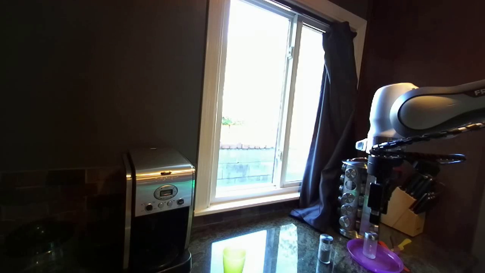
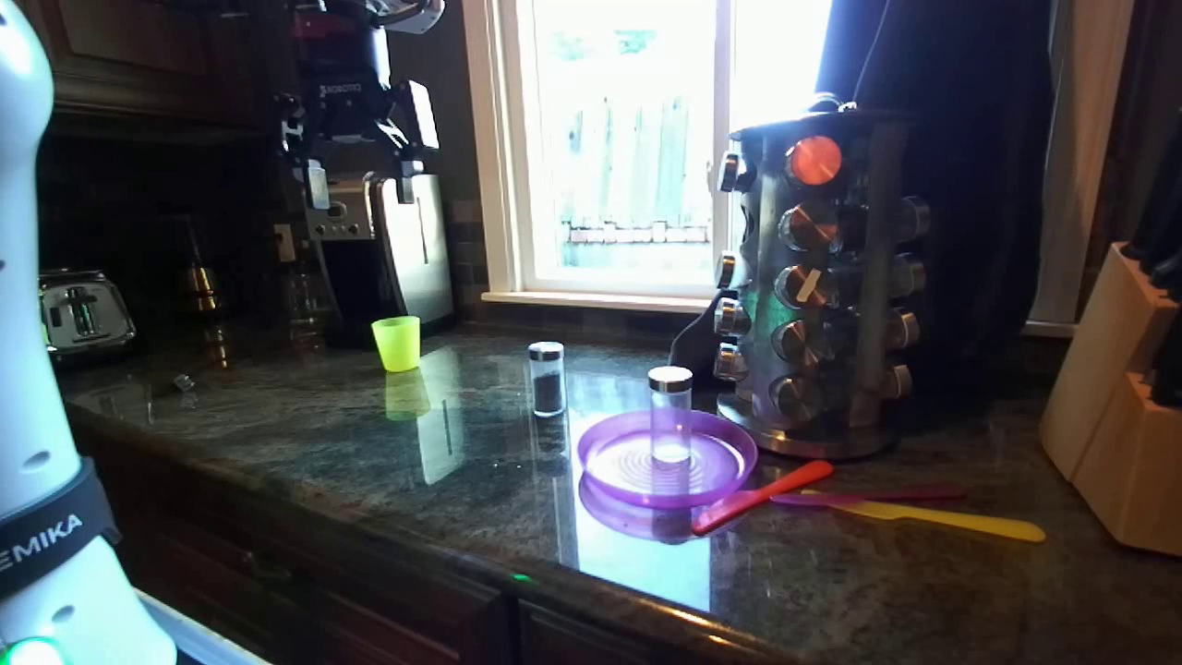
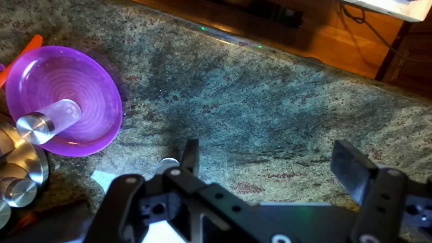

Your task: Move the curtain to the left

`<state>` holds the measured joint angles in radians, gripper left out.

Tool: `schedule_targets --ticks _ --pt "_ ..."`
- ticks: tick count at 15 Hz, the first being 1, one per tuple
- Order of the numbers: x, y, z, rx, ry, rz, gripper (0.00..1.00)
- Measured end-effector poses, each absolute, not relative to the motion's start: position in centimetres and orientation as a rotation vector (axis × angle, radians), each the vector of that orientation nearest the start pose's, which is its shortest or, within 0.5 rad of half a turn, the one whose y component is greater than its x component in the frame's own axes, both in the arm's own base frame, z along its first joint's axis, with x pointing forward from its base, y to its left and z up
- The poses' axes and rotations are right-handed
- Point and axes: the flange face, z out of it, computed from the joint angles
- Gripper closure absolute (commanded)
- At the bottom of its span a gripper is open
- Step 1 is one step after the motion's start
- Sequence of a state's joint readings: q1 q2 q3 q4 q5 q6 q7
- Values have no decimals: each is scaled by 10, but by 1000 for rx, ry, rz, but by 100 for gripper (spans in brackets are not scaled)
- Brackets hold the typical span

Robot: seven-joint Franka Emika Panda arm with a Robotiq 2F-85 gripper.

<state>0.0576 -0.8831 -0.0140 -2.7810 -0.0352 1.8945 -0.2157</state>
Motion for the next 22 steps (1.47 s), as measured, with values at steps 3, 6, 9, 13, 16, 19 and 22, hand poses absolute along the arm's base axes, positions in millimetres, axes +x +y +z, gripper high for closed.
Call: schedule_targets --ticks 3,6,9,13,16,19,22 --pt "288 10 449 -3139 -423 -10 0" --pt "308 7 471 -3161 -297 -176 0" --pt "346 -9 499 -3190 -102 -413 0" --pt "407 -46 537 -3195 182 -687 0" --pt "456 -77 563 -3175 388 -888 0" --pt "502 -93 585 -3144 600 -1055 0" --pt "541 -100 615 -3091 800 -1242 0"
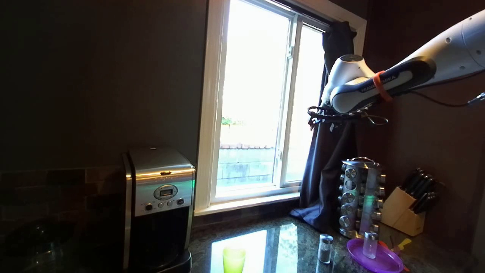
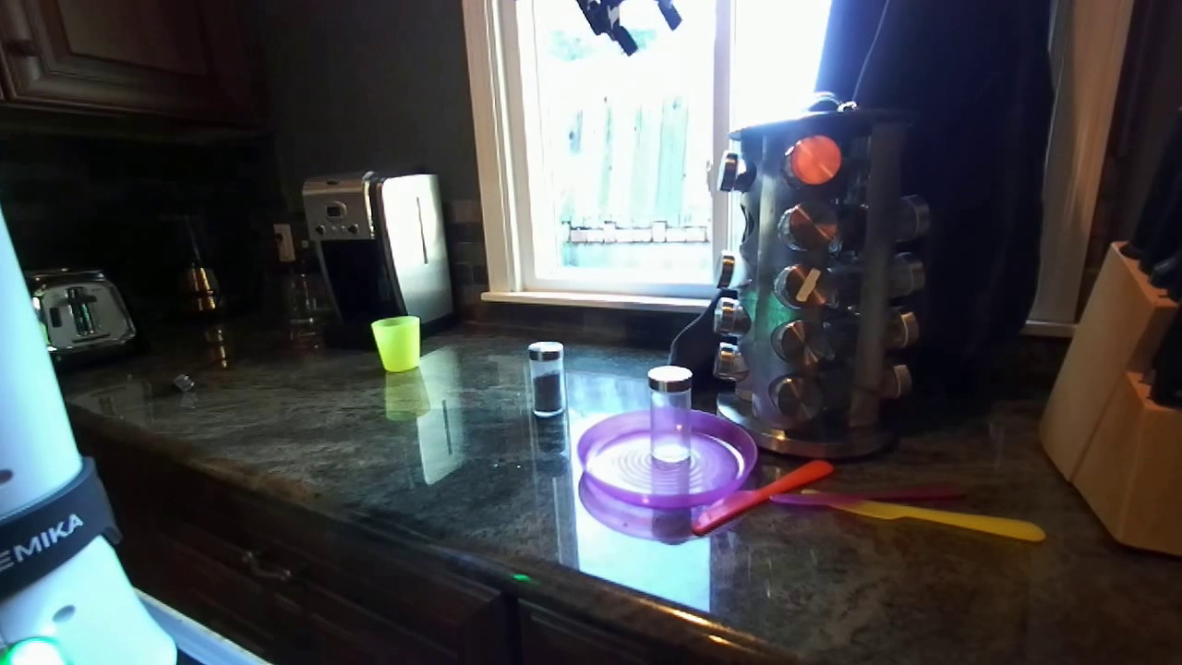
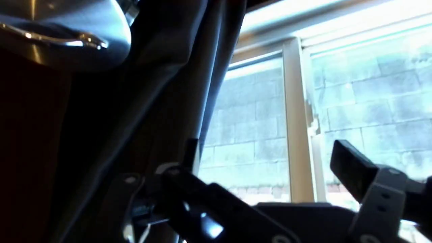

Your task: Move the curtain to the left

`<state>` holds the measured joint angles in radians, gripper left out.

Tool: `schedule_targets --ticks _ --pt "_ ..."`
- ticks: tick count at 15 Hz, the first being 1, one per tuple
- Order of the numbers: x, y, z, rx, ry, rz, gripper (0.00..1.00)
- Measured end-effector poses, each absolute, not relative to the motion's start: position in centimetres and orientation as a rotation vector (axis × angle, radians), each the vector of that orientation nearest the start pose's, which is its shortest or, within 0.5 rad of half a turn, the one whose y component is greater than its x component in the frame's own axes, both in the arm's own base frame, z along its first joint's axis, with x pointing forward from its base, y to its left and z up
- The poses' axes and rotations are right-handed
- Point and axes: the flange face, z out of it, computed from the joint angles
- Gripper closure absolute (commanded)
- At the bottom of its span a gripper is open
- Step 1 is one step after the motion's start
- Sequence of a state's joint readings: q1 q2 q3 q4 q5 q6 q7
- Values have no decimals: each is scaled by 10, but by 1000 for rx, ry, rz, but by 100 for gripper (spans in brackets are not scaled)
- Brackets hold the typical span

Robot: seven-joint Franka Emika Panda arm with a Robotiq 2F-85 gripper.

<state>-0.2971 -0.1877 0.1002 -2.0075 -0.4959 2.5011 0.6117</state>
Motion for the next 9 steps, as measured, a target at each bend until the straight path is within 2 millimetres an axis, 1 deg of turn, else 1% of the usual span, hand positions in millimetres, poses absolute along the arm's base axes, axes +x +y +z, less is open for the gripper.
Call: schedule_targets --ticks 2,4,7,9 --pt "561 -107 638 -3034 929 -1377 0" --pt "576 -119 661 -2980 1072 -1490 0" --pt "590 -144 696 -2896 1305 -1628 0" --pt "595 -166 716 -2862 1365 -1723 0"
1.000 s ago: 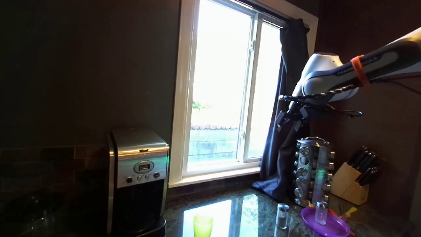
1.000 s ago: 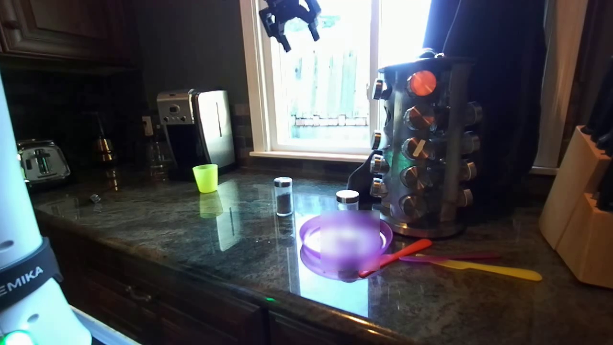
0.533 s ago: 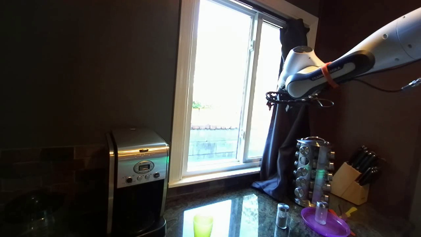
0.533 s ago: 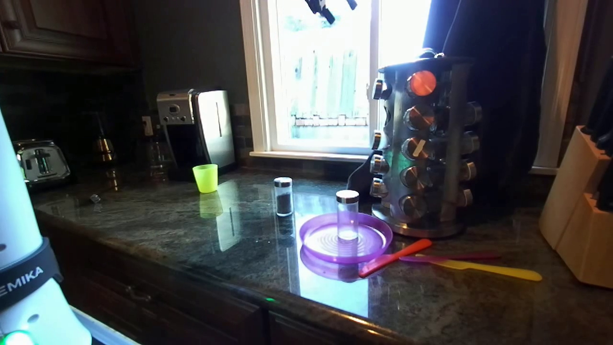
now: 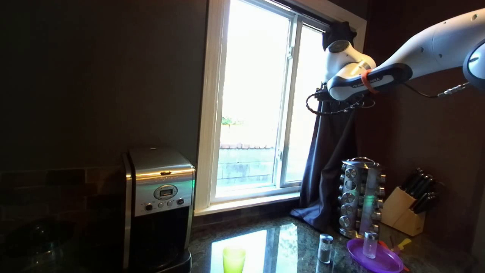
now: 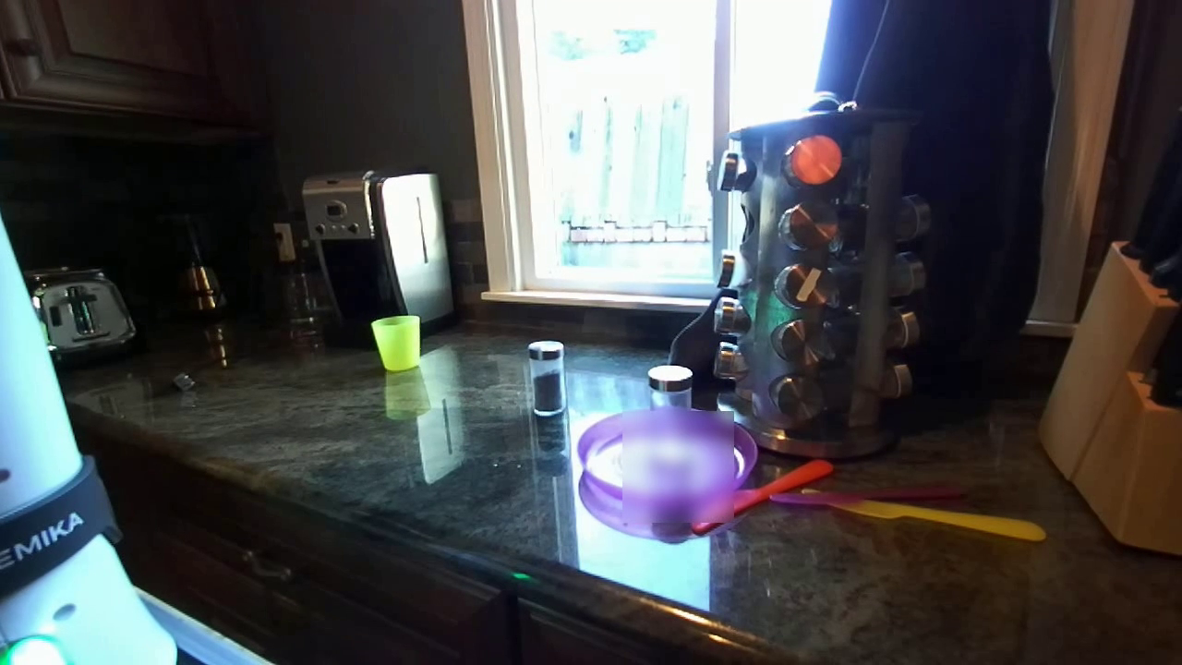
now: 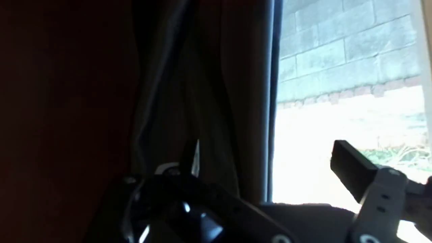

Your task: Move the curtain to the left

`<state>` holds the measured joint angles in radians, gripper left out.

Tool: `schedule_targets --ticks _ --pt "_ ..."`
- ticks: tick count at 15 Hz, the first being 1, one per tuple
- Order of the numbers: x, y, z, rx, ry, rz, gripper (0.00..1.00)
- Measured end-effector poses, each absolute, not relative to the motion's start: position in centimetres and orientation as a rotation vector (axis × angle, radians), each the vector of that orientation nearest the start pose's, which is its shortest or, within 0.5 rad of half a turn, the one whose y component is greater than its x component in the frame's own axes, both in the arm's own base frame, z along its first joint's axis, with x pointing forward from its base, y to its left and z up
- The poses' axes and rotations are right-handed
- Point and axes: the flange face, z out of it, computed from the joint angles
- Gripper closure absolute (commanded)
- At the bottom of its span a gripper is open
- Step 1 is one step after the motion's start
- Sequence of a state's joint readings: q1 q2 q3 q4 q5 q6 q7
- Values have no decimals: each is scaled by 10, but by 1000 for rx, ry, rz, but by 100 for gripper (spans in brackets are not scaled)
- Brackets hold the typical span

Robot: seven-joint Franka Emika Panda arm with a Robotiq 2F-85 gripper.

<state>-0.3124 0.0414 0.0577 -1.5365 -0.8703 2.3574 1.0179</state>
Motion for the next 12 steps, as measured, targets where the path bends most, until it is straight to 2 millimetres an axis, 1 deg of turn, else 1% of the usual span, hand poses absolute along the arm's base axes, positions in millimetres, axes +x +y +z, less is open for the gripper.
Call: schedule_targets --ticks 2,4,10,12 --pt "600 -190 729 -2834 1407 -1801 0" --pt "604 -203 734 -2811 1425 -1833 0" --pt "609 -203 735 -2799 1428 -1842 0" --pt "614 -205 736 -2746 1472 -1873 0"
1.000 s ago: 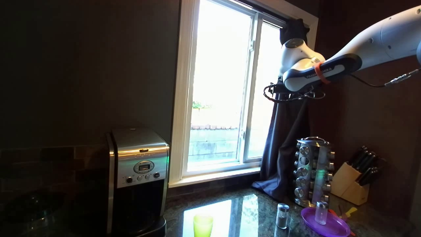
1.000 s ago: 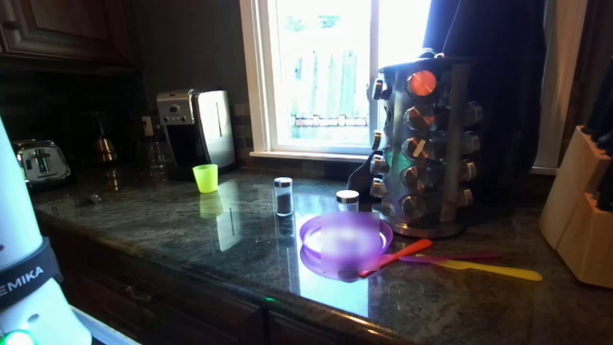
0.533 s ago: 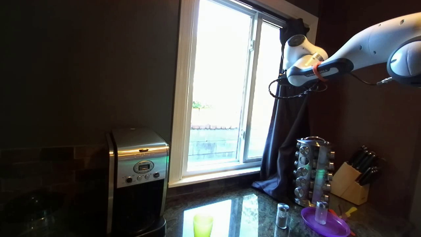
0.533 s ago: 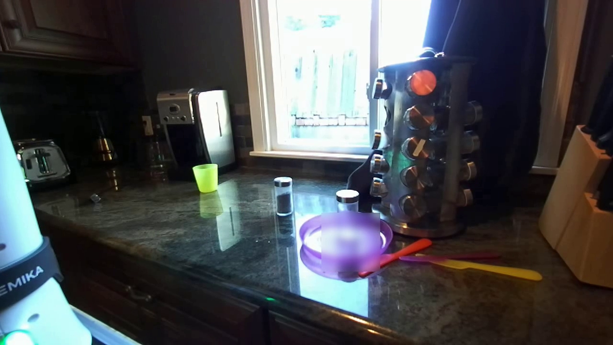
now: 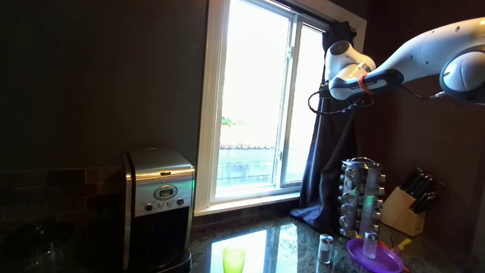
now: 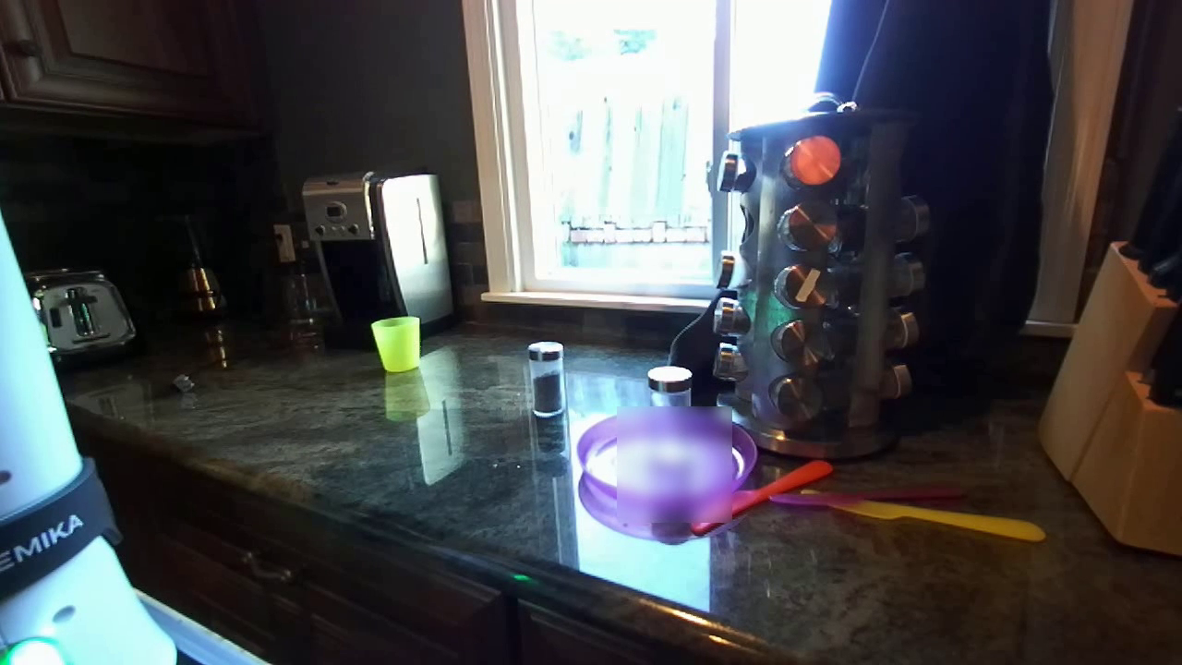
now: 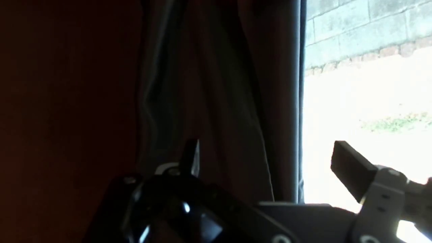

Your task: Move the curtain to the left

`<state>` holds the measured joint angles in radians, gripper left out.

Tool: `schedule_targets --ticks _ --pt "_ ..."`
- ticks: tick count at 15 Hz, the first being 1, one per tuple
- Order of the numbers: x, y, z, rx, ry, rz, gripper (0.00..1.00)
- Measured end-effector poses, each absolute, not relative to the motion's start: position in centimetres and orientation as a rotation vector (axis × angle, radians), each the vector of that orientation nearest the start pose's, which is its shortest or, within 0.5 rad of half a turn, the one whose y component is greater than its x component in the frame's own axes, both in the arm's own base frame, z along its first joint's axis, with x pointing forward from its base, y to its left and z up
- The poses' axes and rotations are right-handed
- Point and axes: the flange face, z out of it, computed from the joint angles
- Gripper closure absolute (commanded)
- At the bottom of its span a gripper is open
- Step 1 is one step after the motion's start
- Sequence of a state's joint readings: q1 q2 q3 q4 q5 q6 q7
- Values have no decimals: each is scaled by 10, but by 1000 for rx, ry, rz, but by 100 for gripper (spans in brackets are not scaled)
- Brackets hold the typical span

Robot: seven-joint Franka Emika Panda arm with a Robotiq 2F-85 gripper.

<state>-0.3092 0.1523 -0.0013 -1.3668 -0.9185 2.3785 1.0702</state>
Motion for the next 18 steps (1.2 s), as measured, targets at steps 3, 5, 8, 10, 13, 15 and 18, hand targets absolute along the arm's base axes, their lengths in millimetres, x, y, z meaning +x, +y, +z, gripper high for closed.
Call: schedule_targets --ticks 3,5,8,10,13,15,18 --pt "631 -213 737 -2603 1574 -1968 0" --pt "645 -219 738 -2488 1637 -2050 0" --pt "663 -229 742 -2316 1716 -2162 0" --pt "671 -238 745 -2208 1767 -2230 0" --pt "679 -249 747 -2069 1847 -2299 2" --pt "684 -256 743 -2005 1889 -2321 12" --pt "693 -265 734 -1938 1916 -2356 49"
